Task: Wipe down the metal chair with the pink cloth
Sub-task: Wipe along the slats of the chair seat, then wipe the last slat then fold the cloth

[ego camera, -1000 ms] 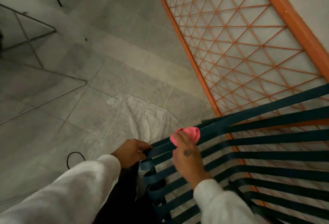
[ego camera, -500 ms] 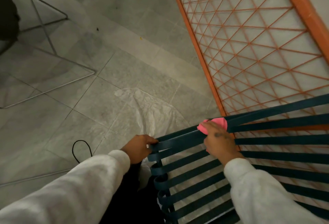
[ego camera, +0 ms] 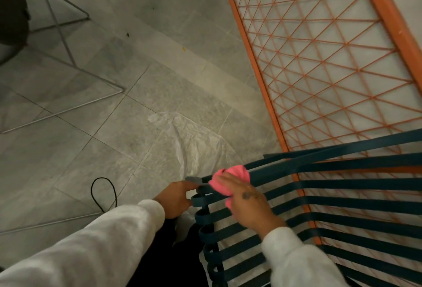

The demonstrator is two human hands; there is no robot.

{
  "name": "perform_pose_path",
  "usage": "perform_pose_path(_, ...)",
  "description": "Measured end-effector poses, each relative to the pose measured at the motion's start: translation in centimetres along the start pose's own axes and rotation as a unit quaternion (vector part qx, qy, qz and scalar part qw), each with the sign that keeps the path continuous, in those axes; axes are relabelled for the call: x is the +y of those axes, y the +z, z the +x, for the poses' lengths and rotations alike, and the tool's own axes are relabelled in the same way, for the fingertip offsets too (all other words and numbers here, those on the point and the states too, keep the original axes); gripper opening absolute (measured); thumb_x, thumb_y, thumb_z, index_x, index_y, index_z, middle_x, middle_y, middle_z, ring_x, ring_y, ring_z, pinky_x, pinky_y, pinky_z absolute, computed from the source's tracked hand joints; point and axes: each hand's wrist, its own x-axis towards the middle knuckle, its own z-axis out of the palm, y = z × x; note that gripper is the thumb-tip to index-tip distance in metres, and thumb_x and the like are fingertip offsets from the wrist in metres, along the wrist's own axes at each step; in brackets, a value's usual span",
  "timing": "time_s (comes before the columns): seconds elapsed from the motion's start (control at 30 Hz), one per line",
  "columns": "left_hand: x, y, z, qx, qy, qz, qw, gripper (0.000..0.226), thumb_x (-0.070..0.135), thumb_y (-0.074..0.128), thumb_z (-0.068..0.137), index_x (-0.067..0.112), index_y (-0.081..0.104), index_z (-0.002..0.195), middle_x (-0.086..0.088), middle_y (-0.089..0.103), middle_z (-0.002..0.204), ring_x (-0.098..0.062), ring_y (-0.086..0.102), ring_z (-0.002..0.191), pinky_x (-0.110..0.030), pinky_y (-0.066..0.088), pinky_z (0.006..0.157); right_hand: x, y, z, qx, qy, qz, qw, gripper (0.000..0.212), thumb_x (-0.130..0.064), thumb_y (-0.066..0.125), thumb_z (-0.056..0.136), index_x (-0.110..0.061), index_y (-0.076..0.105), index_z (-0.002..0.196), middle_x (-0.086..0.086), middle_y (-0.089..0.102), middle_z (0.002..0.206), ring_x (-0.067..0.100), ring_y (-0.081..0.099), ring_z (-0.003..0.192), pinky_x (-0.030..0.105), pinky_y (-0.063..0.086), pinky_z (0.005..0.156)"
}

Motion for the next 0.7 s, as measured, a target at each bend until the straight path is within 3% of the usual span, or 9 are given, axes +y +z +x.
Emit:
perform_pose_path(0.07, -0.1, 0.1, -0.1, -0.003, 0.000, -0.006, 1.000, 0.045, 0.013, 0.056, 0.090, 0.027, 0.054, 0.133, 0.000, 0.061, 0.129, -0.017, 0.055, 0.121, -0.026, 0.040, 0.105, 2.1, -2.5, -0.6, 0.022, 0.066, 0.038, 0.997, 0.067, 0.000, 0.055, 0.092, -0.043, 0.039, 0.141, -0.020, 0.035, 0.140, 0.008, 0.048, 0.121, 0.036, 0.049, 0.102)
perform_pose_path(0.17, -0.2, -0.1, -0.1, 0.000, 0.007, -0.010, 1.000, 0.044, 0.014, 0.055, 0.091, 0.027, 0.054, 0.133, 0.000, 0.062, 0.128, -0.018, 0.056, 0.120, -0.027, 0.040, 0.105, 3.0, -3.3, -0.2, 0.046, 0.144, 0.015, 0.988, 0.064, -0.001, 0.053, 0.094, -0.034, 0.036, 0.146, -0.004, 0.037, 0.152, 0.022, 0.049, 0.127, 0.042, 0.043, 0.108)
perform_pose_path(0.33, 0.5, -0.7, -0.3, -0.028, 0.010, 0.019, 0.999, 0.049, 0.014, 0.057, 0.089, 0.030, 0.052, 0.135, -0.003, 0.065, 0.123, -0.021, 0.059, 0.116, -0.031, 0.043, 0.104, -1.7, 3.5, -0.8, 0.122, 0.062, -0.017, 0.990, 0.076, 0.002, 0.057, 0.089, -0.027, 0.025, 0.152, -0.008, 0.011, 0.162, 0.018, 0.024, 0.144, 0.035, 0.043, 0.108)
perform_pose_path(0.4, 0.9, -1.0, -0.3, -0.038, 0.009, 0.039, 0.998, 0.053, 0.010, 0.056, 0.088, 0.031, 0.051, 0.136, -0.004, 0.065, 0.125, -0.022, 0.060, 0.115, -0.031, 0.044, 0.102, -2.3, 4.9, -1.3, 0.128, 0.029, 0.043, 0.990, 0.075, 0.003, 0.060, 0.087, -0.030, 0.032, 0.148, -0.013, 0.017, 0.158, 0.014, 0.023, 0.144, 0.033, 0.043, 0.108)
perform_pose_path(0.43, 1.0, -1.2, -0.3, -0.037, 0.011, 0.043, 0.998, 0.054, 0.008, 0.055, 0.087, 0.031, 0.051, 0.136, -0.004, 0.063, 0.127, -0.022, 0.060, 0.114, -0.029, 0.045, 0.100, -2.6, 4.6, -1.7, 0.125, 0.053, 0.138, 0.981, 0.070, 0.004, 0.058, 0.090, -0.036, 0.037, 0.144, -0.012, 0.028, 0.155, 0.013, 0.035, 0.140, 0.024, 0.045, 0.105)
perform_pose_path(0.47, 1.5, -1.5, -0.1, -0.035, 0.023, 0.050, 0.998, 0.054, 0.007, 0.055, 0.087, 0.030, 0.052, 0.135, -0.002, 0.062, 0.129, -0.021, 0.060, 0.114, -0.027, 0.045, 0.098, -3.1, 3.5, -2.5, 0.142, 0.074, 0.240, 0.958, 0.065, 0.002, 0.053, 0.094, -0.043, 0.039, 0.139, -0.011, 0.040, 0.147, 0.011, 0.049, 0.127, 0.014, 0.047, 0.094)
perform_pose_path(0.53, 2.5, -2.0, 0.2, -0.031, 0.047, 0.050, 0.997, 0.053, 0.006, 0.055, 0.089, 0.028, 0.052, 0.137, 0.001, 0.059, 0.134, -0.017, 0.058, 0.119, -0.026, 0.043, 0.102, -3.2, 2.0, -3.9, 0.211, 0.155, 0.406, 0.876, 0.057, -0.011, 0.051, 0.098, -0.051, 0.035, 0.136, -0.016, 0.045, 0.127, 0.004, 0.053, 0.104, 0.015, 0.052, 0.077)
perform_pose_path(0.63, 3.8, -2.3, 0.9, -0.049, 0.066, 0.050, 0.995, 0.050, 0.008, 0.051, 0.093, 0.024, 0.048, 0.140, 0.003, 0.055, 0.138, -0.014, 0.053, 0.126, -0.025, 0.039, 0.107, -0.3, 1.2, -4.5, 0.346, 0.271, 0.511, 0.739, 0.057, -0.024, 0.056, 0.097, -0.050, 0.032, 0.141, -0.017, 0.039, 0.142, 0.012, 0.046, 0.122, 0.045, 0.047, 0.099)
perform_pose_path(0.7, 4.6, -2.2, 1.4, -0.073, 0.078, 0.068, 0.992, 0.050, 0.008, 0.049, 0.094, 0.022, 0.047, 0.141, 0.000, 0.056, 0.138, -0.015, 0.054, 0.125, -0.026, 0.042, 0.106, 1.3, 1.0, -3.9, 0.354, 0.301, 0.580, 0.669, 0.048, -0.022, 0.059, 0.096, -0.042, 0.044, 0.136, -0.005, 0.052, 0.137, 0.016, 0.056, 0.116, 0.045, 0.048, 0.098)
